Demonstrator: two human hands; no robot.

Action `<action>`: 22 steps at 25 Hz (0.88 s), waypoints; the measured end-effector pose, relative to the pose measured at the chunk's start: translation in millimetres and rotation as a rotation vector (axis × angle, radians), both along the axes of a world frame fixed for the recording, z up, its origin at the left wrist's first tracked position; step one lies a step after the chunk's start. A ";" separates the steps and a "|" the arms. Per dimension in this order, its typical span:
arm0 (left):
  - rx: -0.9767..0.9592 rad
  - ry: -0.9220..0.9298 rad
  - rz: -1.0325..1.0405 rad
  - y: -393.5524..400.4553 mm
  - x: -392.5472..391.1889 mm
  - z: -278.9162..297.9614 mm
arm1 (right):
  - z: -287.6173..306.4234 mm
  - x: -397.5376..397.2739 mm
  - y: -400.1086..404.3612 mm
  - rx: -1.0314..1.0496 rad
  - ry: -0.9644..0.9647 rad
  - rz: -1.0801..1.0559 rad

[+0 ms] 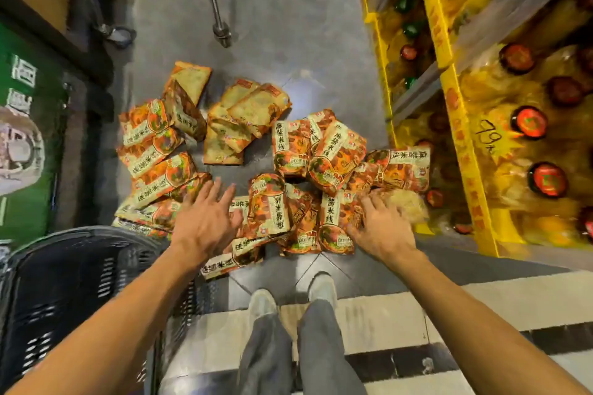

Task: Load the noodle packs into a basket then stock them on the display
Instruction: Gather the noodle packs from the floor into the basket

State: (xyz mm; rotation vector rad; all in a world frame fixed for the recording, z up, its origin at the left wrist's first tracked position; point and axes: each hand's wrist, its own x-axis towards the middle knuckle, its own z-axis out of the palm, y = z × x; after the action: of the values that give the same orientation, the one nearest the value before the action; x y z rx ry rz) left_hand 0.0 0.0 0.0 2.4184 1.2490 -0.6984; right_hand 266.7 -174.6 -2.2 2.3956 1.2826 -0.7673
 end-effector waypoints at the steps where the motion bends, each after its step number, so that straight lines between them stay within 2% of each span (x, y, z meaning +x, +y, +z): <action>1: -0.008 0.015 -0.031 4.1 9.6 -27.6 | -27.4 7.6 5.2 -0.004 0.007 -0.001; 4: -0.056 0.031 -0.101 19.1 33.9 -103.4 | -104.7 32.0 18.6 -0.020 -0.013 -0.006; 11: -0.053 -0.015 -0.319 48.1 74.8 -330.7 | -312.4 77.2 53.5 0.022 -0.048 -0.111; 14: -0.089 -0.061 -0.485 62.6 77.6 -415.2 | -390.1 83.5 70.6 0.008 -0.066 -0.177; 16: -0.165 -0.050 -0.640 74.5 78.2 -454.8 | -429.7 85.5 81.4 0.035 -0.046 -0.281; 19: -0.226 -0.008 -0.833 92.6 88.7 -484.9 | -470.2 90.7 97.1 0.157 0.076 -0.581; 22: -0.187 0.193 -0.989 101.9 111.7 -493.9 | -492.4 92.8 113.6 0.336 0.174 -0.827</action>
State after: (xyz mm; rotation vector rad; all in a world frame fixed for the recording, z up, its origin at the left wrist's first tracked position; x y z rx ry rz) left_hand 111.7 101.9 -493.9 2.7486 -0.0791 -1.2361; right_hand 359.5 -61.0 -494.6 3.2281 0.4320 -1.0425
